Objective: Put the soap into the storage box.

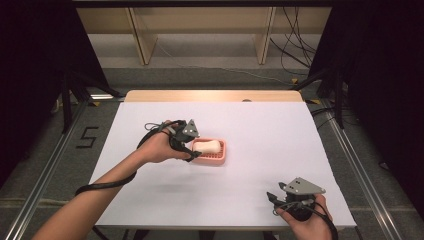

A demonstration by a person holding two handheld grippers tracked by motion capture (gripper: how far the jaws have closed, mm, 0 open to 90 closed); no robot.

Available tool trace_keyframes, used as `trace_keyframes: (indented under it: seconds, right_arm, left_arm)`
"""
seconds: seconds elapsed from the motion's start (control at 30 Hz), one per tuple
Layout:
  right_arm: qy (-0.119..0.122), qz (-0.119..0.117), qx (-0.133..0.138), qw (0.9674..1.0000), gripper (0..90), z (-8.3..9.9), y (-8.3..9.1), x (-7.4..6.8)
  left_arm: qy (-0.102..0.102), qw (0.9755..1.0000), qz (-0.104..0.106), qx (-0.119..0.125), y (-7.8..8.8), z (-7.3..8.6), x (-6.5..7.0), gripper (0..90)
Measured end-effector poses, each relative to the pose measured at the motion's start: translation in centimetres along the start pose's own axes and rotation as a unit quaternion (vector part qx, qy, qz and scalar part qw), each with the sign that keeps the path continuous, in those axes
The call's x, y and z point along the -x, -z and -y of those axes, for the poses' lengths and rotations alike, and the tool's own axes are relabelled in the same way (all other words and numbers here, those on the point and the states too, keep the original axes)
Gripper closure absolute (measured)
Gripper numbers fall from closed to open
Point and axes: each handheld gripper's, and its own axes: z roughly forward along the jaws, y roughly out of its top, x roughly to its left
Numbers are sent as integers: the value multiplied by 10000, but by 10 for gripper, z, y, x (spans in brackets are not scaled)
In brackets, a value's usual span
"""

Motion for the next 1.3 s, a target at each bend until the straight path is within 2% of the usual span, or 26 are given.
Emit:
trace_keyframes:
  seconds: [0.03,0.1,0.13,0.17,0.2,0.27,0.3,0.33,0.37,0.4,0.43,0.47,0.6,0.67,0.73,0.8,0.83,0.87,0.9,1.0,1.03,1.1,1.17,1.2,1.23,1.3]
  right_arm:
    - [-76,-61,-54,9999,476,0,-1,-1]
    - [-170,-50,-81,9998,475,0,-1,-3]
    - [-21,-55,-39,10000,475,-1,-2,0]
    - [-73,-69,-53,9999,474,-1,-2,-1]
    - [43,-15,2,10000,474,-1,-3,1]
    - [22,-53,-63,10000,473,-2,-3,0]
    - [-27,-20,-18,10000,472,-2,-5,-2]
    - [109,-42,-26,9999,472,-3,-5,1]
    - [-35,-88,-84,9999,472,-4,-4,-2]
    - [-35,-88,-84,9999,472,-4,-4,-2]
    - [106,-76,-34,9999,472,-4,-5,0]
    - [42,-75,-49,10000,472,-5,-6,-1]
    - [130,-95,-46,9999,471,-7,-8,-1]
    - [-12,-122,-85,9999,470,-7,-8,-4]
    - [95,-113,-66,9999,470,-7,-9,-2]
    - [8,-113,-80,9999,470,-8,-9,-4]
    - [65,-132,-64,9999,470,-8,-10,-3]
    - [156,-119,-57,9998,470,-8,-10,-1]
    - [134,-120,-55,9998,470,-8,-10,-2]
    - [196,-147,-47,9997,470,-9,-12,-2]
    - [213,-151,-45,9996,470,-9,-12,-2]
    - [214,-147,-49,9997,469,-10,-12,-2]
    - [236,-155,-59,9996,469,-10,-12,-2]
    - [236,-155,-59,9996,469,-10,-12,-2]
    - [191,-146,-71,9997,469,-10,-11,-2]
    - [196,-124,-49,9997,468,-10,-12,-2]
  left_arm:
    - [149,9999,70,-40,5,8,3,359]
    - [114,9999,46,-38,11,16,6,351]
    - [114,9999,46,-38,11,16,6,351]
    - [178,9998,0,-62,15,25,8,351]
    - [175,9998,-18,-78,18,30,8,351]
    - [173,9997,-26,-150,25,37,8,351]
    - [230,9997,-59,-108,28,41,9,352]
    - [286,9994,-171,-7,30,45,11,351]
    - [299,9993,-220,-8,32,48,11,352]
    - [299,9993,-220,-8,32,48,11,352]
    - [327,9992,-234,-37,36,52,12,352]
    - [371,9990,-245,-56,39,55,12,353]
    - [648,9964,-537,113,46,71,18,353]
    - [804,9950,-570,151,49,78,21,354]
    - [857,9942,-632,144,54,87,24,354]
    - [928,9935,-645,147,58,95,26,354]
    - [979,9926,-694,173,60,99,28,354]
    - [1005,9926,-674,127,62,103,29,352]
    - [900,9930,-750,165,64,106,30,351]
    - [991,9920,-774,141,70,120,35,348]
    - [934,9923,-806,146,72,125,36,347]
    - [1065,9911,-789,137,73,132,40,347]
    - [1187,9887,-900,151,75,145,45,346]
    - [1187,9887,-900,151,75,145,45,346]
    - [1304,9866,-962,205,74,150,48,346]
    - [1358,9856,-987,197,75,158,49,346]
